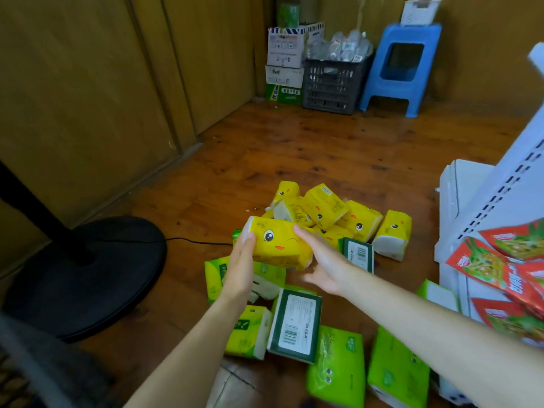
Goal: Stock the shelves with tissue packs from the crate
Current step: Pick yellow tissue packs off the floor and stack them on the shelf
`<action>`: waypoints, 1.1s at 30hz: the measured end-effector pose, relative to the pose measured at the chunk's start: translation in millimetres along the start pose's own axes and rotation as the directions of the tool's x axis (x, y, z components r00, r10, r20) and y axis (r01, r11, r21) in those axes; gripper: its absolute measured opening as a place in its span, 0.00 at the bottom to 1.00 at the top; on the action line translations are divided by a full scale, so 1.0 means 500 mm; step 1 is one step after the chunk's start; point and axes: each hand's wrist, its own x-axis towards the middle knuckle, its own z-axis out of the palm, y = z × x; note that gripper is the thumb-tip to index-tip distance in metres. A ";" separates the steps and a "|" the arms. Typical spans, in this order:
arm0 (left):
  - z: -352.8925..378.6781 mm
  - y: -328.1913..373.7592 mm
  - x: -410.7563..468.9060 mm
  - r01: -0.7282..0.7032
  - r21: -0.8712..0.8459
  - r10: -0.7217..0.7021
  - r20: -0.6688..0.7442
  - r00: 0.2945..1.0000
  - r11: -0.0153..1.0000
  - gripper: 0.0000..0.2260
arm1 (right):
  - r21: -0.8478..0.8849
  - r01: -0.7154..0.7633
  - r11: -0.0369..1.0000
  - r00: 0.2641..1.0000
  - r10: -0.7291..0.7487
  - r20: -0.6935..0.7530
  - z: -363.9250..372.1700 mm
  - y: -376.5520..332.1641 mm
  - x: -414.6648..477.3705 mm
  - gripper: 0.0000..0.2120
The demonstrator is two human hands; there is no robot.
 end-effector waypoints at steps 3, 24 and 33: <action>0.012 -0.005 -0.014 -0.051 -0.040 0.052 0.034 0.998 0.998 0.19 | -0.020 0.141 0.990 0.990 -0.142 -0.011 -0.009 -0.014 -0.008 0.15; 0.152 0.344 -0.146 -0.512 -0.210 0.551 0.390 0.738 0.833 0.23 | -0.480 0.604 0.637 0.682 -0.724 -0.103 0.025 -0.353 -0.380 0.12; 0.311 0.614 -0.292 -0.748 -0.196 0.730 0.470 0.496 0.634 0.27 | -0.468 0.757 0.456 0.471 -0.877 -0.093 -0.043 -0.549 -0.629 0.11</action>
